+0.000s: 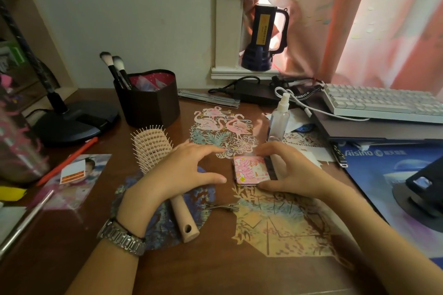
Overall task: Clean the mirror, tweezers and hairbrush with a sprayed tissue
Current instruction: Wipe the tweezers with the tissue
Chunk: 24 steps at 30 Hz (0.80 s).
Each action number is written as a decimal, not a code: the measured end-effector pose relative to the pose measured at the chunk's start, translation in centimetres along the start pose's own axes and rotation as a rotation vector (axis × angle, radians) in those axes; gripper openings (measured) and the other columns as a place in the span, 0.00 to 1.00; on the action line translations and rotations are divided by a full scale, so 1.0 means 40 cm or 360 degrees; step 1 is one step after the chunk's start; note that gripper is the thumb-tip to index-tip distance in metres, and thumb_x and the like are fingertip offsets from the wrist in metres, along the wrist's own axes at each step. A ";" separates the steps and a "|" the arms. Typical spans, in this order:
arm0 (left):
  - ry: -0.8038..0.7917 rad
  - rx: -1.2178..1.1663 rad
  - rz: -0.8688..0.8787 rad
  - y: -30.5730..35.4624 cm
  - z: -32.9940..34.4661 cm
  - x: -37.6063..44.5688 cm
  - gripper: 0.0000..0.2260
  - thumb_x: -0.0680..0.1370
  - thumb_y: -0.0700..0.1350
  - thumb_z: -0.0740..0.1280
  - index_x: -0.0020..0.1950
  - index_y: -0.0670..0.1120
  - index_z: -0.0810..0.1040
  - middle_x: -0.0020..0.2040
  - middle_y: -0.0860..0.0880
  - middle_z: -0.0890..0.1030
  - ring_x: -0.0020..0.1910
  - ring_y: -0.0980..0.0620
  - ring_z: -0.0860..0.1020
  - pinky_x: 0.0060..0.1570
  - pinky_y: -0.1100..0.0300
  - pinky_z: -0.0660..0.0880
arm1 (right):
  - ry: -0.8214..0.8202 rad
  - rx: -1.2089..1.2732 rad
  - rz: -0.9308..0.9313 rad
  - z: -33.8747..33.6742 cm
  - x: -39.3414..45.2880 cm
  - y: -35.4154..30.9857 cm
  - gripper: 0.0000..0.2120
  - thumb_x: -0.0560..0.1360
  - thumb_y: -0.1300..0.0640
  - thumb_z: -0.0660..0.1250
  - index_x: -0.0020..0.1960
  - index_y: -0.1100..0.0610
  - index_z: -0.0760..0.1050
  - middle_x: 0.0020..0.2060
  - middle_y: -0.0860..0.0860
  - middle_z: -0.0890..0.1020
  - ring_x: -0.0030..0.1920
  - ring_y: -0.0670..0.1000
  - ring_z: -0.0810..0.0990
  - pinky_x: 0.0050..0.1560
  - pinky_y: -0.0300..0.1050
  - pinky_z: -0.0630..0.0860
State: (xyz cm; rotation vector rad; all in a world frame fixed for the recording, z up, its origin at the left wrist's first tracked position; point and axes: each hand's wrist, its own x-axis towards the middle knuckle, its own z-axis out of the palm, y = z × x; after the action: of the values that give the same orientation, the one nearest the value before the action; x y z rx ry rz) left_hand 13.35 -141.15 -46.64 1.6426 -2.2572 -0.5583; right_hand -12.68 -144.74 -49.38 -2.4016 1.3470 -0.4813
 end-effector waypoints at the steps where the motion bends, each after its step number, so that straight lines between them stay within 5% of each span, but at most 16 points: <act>1: 0.0014 0.0006 -0.0002 -0.003 -0.001 -0.001 0.29 0.69 0.62 0.68 0.68 0.62 0.66 0.68 0.56 0.69 0.71 0.51 0.59 0.69 0.53 0.57 | 0.0069 -0.0033 -0.0006 0.004 0.002 -0.003 0.32 0.60 0.36 0.71 0.59 0.48 0.69 0.57 0.43 0.75 0.59 0.44 0.72 0.61 0.46 0.70; 8: 0.0047 0.0013 0.0009 -0.023 0.001 0.003 0.28 0.69 0.64 0.67 0.67 0.63 0.67 0.68 0.56 0.71 0.71 0.51 0.60 0.72 0.53 0.54 | 0.0411 -0.0538 0.0143 0.039 0.039 -0.049 0.30 0.62 0.30 0.67 0.47 0.51 0.61 0.41 0.44 0.70 0.44 0.48 0.68 0.46 0.41 0.61; 18: 0.0060 0.0051 0.0024 -0.021 -0.001 0.002 0.28 0.69 0.63 0.67 0.68 0.61 0.68 0.67 0.55 0.71 0.71 0.51 0.61 0.72 0.53 0.53 | 0.0539 -0.0635 0.0400 0.073 0.084 -0.071 0.38 0.61 0.25 0.62 0.52 0.57 0.67 0.46 0.51 0.78 0.49 0.55 0.75 0.50 0.48 0.67; 24: 0.0066 0.0038 0.0072 -0.021 -0.003 0.001 0.25 0.69 0.63 0.68 0.65 0.61 0.70 0.65 0.56 0.73 0.70 0.52 0.63 0.72 0.53 0.54 | 0.0562 -0.0312 0.0435 0.000 -0.009 -0.057 0.28 0.66 0.33 0.65 0.57 0.50 0.68 0.51 0.47 0.78 0.50 0.49 0.76 0.43 0.44 0.70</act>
State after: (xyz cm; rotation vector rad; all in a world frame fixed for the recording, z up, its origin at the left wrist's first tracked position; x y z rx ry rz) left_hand 14.11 -141.44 -46.94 1.5952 -2.2733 -0.4842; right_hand -11.16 -143.29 -48.40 -2.3014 1.9224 -0.7521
